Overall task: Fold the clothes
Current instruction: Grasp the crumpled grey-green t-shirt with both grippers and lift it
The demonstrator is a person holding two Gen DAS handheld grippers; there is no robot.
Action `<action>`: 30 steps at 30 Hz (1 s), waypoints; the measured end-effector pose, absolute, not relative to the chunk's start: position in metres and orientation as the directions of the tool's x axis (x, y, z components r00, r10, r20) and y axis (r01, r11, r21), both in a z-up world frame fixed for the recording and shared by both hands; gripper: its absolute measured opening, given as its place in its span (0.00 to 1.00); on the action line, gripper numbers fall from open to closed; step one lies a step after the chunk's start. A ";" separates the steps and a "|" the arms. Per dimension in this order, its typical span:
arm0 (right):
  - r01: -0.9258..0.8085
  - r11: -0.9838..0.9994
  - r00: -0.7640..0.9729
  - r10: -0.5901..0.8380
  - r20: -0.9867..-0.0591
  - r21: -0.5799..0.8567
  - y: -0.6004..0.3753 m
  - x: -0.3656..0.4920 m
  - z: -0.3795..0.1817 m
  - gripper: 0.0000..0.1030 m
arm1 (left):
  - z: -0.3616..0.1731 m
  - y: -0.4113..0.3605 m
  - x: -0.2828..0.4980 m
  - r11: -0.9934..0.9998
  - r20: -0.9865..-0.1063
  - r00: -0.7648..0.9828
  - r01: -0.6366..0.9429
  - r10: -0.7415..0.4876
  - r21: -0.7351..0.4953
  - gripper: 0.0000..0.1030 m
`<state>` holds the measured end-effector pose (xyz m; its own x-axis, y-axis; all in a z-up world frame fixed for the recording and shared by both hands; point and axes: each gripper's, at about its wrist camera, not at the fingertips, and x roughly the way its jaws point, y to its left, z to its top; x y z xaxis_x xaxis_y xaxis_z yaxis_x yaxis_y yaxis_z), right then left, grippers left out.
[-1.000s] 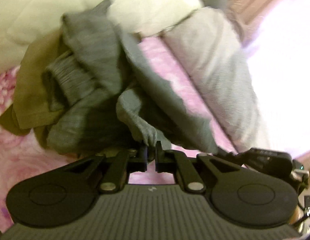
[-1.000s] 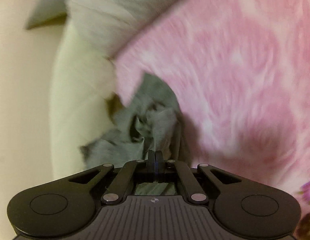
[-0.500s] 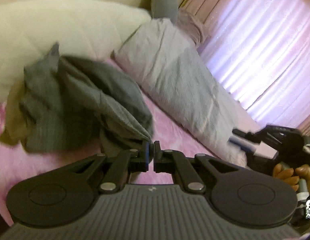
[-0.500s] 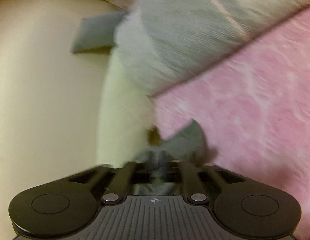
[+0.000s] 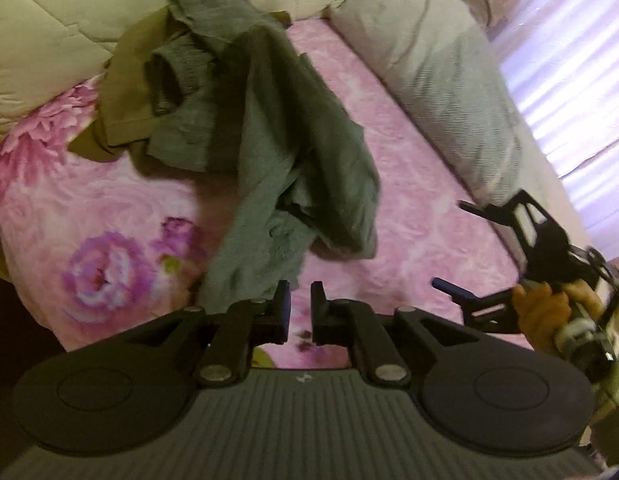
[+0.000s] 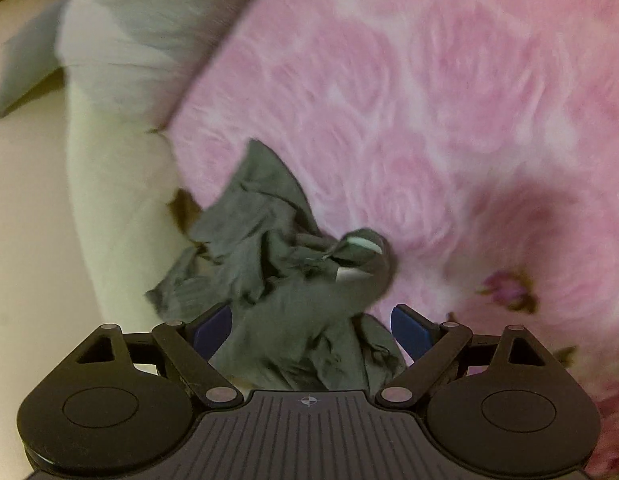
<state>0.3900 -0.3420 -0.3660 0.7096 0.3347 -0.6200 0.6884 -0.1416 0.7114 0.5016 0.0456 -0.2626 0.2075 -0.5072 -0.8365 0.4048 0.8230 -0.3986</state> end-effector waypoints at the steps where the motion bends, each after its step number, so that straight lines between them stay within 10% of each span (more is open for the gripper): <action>1: 0.696 -0.156 0.703 0.345 -0.622 0.700 -0.340 0.400 -0.379 0.87 | -0.266 0.046 0.507 0.830 -0.839 0.215 0.397 -0.499 -0.392 0.05; 10: 0.773 -0.264 0.628 0.454 -0.633 0.577 -0.297 0.440 -0.468 0.87 | -0.278 0.057 0.540 0.886 -0.862 0.273 0.316 -0.427 -0.339 0.09; 11: 0.765 -0.247 0.632 0.469 -0.617 0.595 -0.290 0.441 -0.471 0.66 | -0.277 0.057 0.542 0.888 -0.862 0.277 0.314 -0.424 -0.336 0.09; 12: 0.752 -0.225 0.639 0.478 -0.603 0.619 -0.284 0.441 -0.473 0.10 | -0.276 0.057 0.544 0.888 -0.861 0.280 0.313 -0.424 -0.336 0.09; 13: 0.730 -0.186 0.654 0.467 -0.595 0.658 -0.282 0.440 -0.468 0.05 | -0.274 0.056 0.545 0.889 -0.860 0.284 0.313 -0.424 -0.335 0.09; 30: 0.081 0.505 0.993 0.033 -0.113 0.859 -0.368 0.249 -0.127 0.03 | -0.150 0.010 0.471 0.730 -0.676 0.348 0.533 -0.649 -0.427 0.09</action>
<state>0.2493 -0.3677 -0.1269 0.9931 0.0328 -0.1128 0.0809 0.5050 0.8593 0.4715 0.0095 -0.1504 0.3484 -0.6494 -0.6759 0.5334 0.7303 -0.4268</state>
